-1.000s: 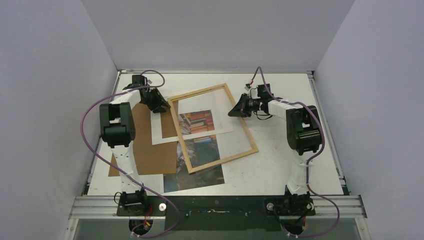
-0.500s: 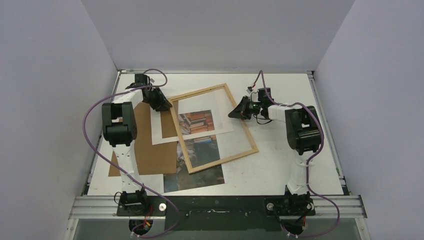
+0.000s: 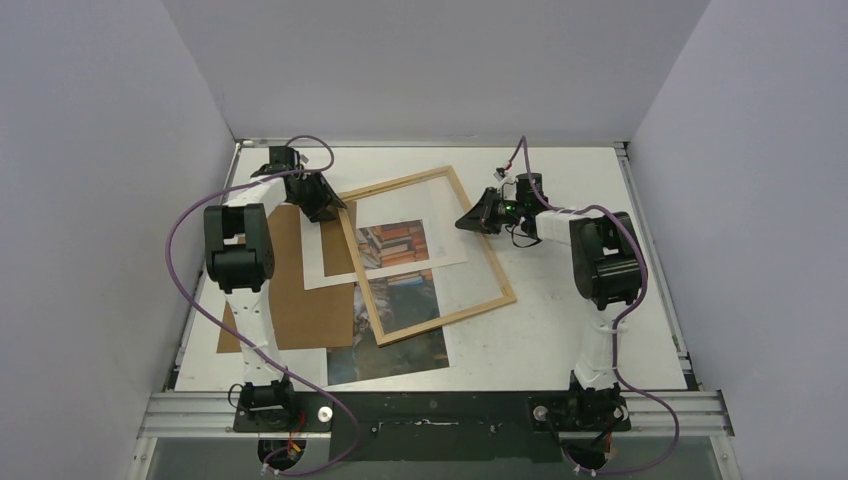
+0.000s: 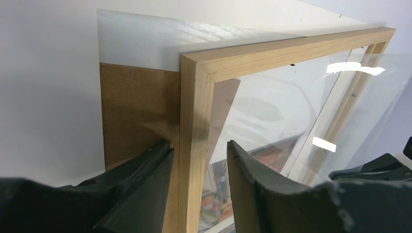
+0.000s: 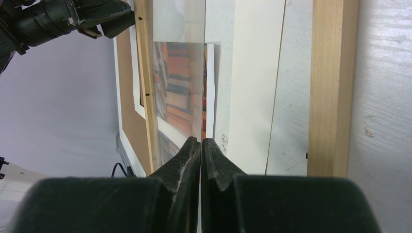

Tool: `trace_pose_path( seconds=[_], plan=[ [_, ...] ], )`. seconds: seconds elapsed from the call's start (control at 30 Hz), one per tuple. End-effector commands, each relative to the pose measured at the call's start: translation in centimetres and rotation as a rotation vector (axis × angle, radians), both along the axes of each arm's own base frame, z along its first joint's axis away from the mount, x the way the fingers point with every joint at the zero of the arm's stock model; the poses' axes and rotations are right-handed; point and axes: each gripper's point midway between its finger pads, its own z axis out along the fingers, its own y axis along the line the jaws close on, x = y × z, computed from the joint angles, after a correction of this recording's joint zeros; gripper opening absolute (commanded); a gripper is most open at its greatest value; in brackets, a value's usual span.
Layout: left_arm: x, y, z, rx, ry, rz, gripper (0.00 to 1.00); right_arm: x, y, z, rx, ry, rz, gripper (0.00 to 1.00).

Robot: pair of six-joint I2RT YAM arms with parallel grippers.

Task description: Put the photo into the frame

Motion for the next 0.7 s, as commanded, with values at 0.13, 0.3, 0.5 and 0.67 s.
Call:
trace_pose_path(
  seconds=[0.13, 0.3, 0.5, 0.67],
  plan=[
    [1.4, 0.5, -1.1, 0.018, -0.012, 0.000, 0.43, 1.1, 1.1, 4.2, 0.011, -0.205, 0.079, 0.00],
    [1.2, 0.4, -1.5, 0.017, 0.003, -0.002, 0.41, 0.9, 1.3, 5.1, 0.027, -0.242, 0.110, 0.00],
    [1.1, 0.3, -2.0, 0.012, 0.015, -0.009, 0.39, 0.8, 0.9, 5.4, 0.007, -0.284, 0.123, 0.00],
    [1.0, 0.3, -2.4, 0.016, 0.025, -0.018, 0.38, 1.1, 0.9, 5.7, -0.005, -0.302, 0.135, 0.00]
  ],
)
